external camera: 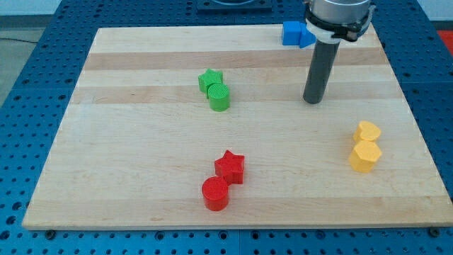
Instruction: Separate the blue blocks
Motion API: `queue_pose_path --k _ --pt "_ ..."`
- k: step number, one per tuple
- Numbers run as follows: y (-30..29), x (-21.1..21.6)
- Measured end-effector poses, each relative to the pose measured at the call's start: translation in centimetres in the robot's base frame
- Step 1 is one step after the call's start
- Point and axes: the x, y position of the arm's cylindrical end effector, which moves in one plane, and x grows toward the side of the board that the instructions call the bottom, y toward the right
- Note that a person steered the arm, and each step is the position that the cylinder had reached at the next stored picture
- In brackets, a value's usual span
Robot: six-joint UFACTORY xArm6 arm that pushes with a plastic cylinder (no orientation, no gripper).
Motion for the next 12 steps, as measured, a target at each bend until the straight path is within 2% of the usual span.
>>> queue_pose_path --k 1,3,5,7,8,11,12 --pt "0.0 -4.5" --pt "5.4 -13.2" --pt "6.6 -19.8" --pt "-0.5 -19.1" --pt "-1.0 -17.1" --pt "-1.2 -16.7" --pt "-3.3 -15.5"
